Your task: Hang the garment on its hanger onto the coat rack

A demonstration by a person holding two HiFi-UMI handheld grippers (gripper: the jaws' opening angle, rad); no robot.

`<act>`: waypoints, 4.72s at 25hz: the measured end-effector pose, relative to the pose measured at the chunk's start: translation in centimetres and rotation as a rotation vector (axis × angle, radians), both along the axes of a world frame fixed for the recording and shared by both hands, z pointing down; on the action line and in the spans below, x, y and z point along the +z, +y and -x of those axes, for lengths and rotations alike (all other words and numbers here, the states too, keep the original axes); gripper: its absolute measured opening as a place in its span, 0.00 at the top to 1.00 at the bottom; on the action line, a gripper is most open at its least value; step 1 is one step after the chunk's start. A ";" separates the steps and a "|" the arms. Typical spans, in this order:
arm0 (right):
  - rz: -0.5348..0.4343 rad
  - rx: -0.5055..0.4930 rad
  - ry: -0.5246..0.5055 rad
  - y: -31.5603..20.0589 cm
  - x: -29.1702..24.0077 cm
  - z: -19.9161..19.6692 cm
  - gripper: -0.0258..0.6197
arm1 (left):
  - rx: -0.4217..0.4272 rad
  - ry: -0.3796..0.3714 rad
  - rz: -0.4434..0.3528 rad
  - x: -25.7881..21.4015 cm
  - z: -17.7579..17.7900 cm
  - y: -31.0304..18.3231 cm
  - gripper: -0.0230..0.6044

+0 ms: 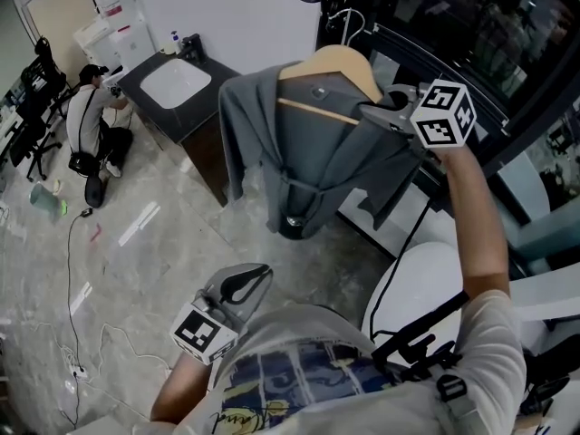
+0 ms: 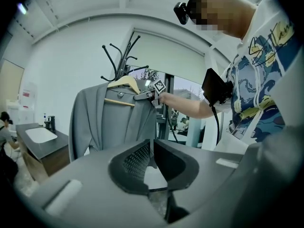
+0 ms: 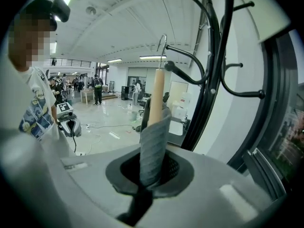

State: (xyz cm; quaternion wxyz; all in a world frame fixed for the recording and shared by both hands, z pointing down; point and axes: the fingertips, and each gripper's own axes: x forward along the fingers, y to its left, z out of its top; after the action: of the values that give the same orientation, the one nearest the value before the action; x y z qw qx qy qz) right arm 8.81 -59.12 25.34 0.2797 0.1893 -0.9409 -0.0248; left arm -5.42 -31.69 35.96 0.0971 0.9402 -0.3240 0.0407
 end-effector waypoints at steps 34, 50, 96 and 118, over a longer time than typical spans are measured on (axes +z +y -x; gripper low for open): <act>0.045 0.009 0.014 -7.7 6.6 0.1 0.95 | -0.043 -0.031 0.023 1.3 -0.2 -1.4 0.92; -0.046 0.059 -0.039 -7.7 4.6 -0.8 0.79 | -0.045 -0.034 0.035 1.2 0.2 0.9 0.91; -0.174 0.511 -0.122 38.8 11.5 5.8 0.96 | 0.215 -0.020 0.034 2.2 10.2 25.9 0.94; -0.071 0.442 -0.138 57.4 14.7 9.2 0.96 | 0.264 -0.056 0.046 3.2 4.4 33.4 0.96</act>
State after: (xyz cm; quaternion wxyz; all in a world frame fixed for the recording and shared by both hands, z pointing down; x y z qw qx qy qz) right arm -0.38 -1.71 40.03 0.2067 0.4017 -0.8920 0.0169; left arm -9.78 1.70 39.15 0.1035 0.9706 -0.1990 0.0868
